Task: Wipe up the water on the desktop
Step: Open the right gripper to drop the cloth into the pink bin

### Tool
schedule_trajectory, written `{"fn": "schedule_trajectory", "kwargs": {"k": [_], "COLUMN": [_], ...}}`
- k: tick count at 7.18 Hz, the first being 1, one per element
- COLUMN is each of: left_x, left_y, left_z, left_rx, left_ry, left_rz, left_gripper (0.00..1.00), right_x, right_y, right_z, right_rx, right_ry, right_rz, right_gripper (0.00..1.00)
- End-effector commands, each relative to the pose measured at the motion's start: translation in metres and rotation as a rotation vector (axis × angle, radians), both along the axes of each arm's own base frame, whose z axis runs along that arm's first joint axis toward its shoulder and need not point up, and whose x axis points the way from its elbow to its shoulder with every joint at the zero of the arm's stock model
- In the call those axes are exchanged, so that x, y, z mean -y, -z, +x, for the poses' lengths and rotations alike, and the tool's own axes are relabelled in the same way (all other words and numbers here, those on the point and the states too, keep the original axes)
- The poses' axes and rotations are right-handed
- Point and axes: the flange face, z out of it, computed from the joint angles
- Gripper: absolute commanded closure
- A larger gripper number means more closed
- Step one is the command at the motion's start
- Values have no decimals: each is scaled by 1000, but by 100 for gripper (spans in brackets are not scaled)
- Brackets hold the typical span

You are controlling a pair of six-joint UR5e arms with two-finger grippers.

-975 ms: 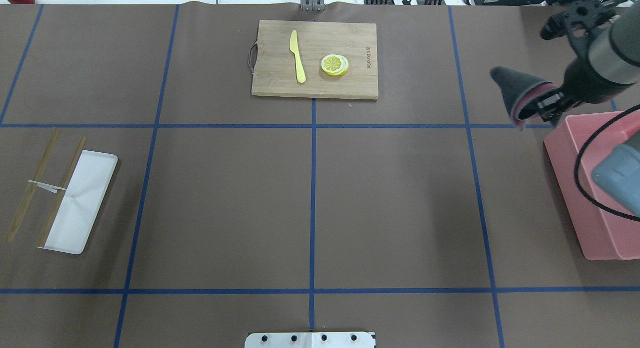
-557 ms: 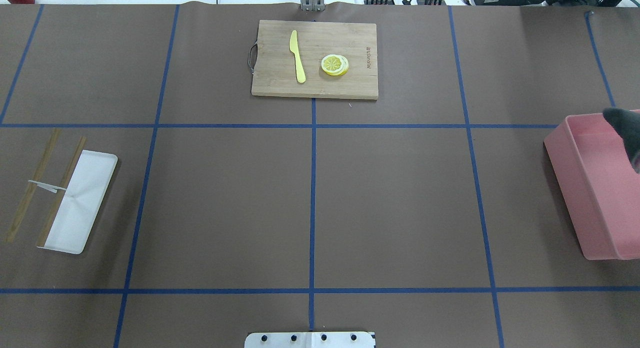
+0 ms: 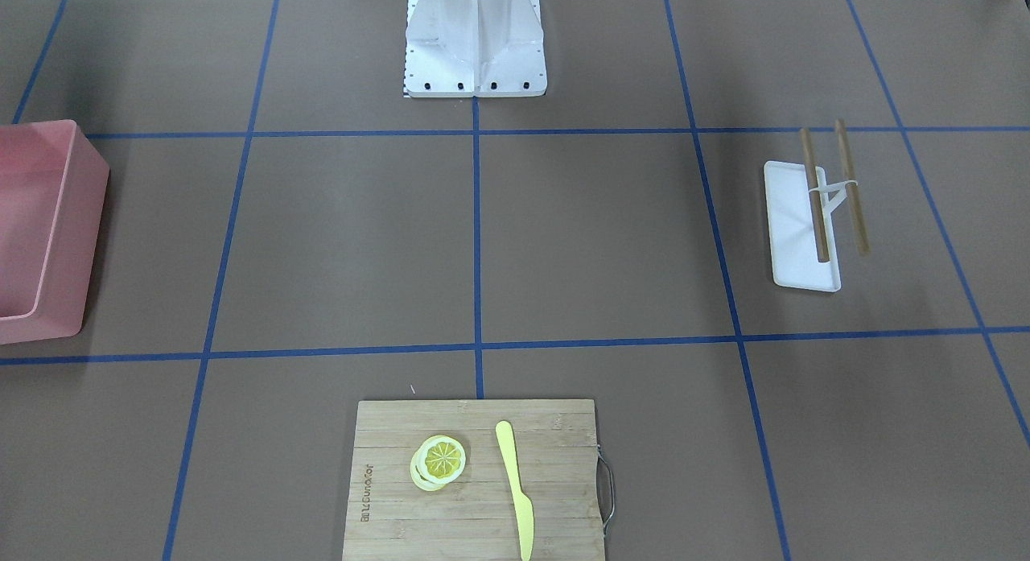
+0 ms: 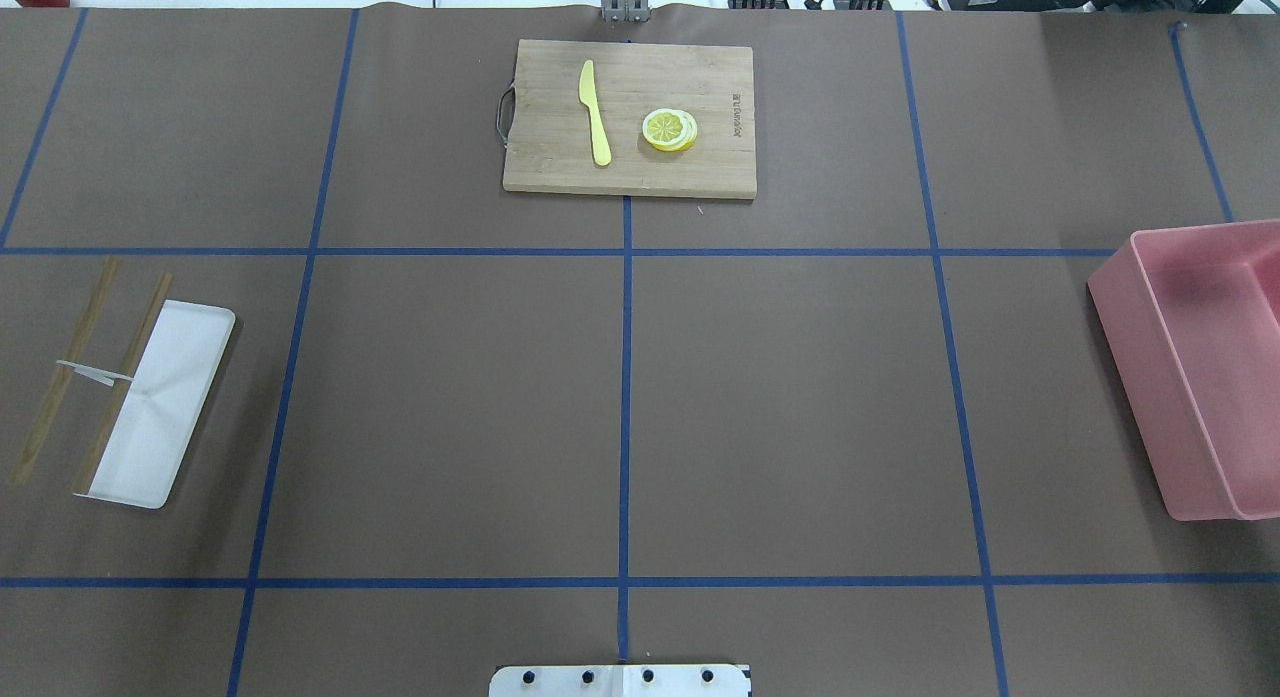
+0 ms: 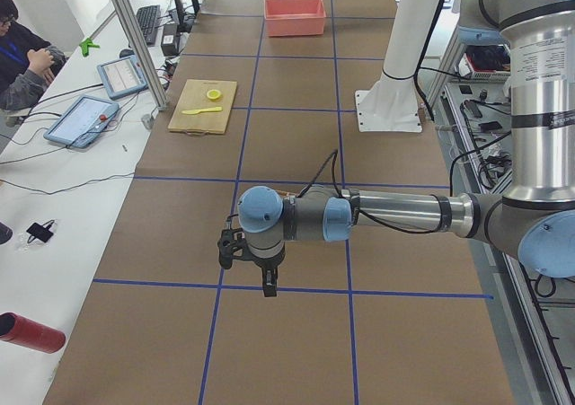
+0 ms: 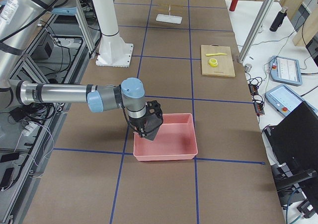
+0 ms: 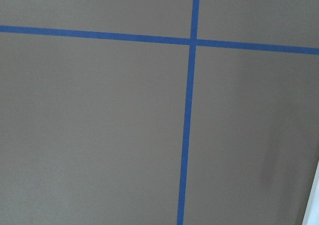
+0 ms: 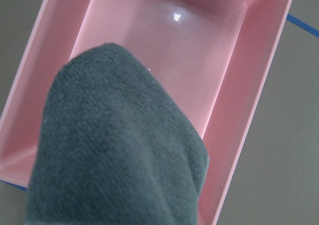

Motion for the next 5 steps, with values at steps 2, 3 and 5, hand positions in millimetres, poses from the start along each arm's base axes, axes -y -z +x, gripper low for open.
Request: {"fn": "schedule_trajectory", "kwargs": {"k": [2,3,5], "left_x": [0,0,0], "left_y": [0,0,-1], "left_z": [1,1,0], "left_rx": [0,0,0], "left_ry": [-4,-4,-2], "left_rz": [4,2,-1], "left_gripper": [2,2,2], "right_x": [32,36,35], "right_y": [18,19,11], "right_z": [-8,-8,-6], "right_rx": [23,26,30], "right_ry": [-67,-116,-152], "right_rz": [-10,-43,-25], "right_gripper": [0,1,0]}}
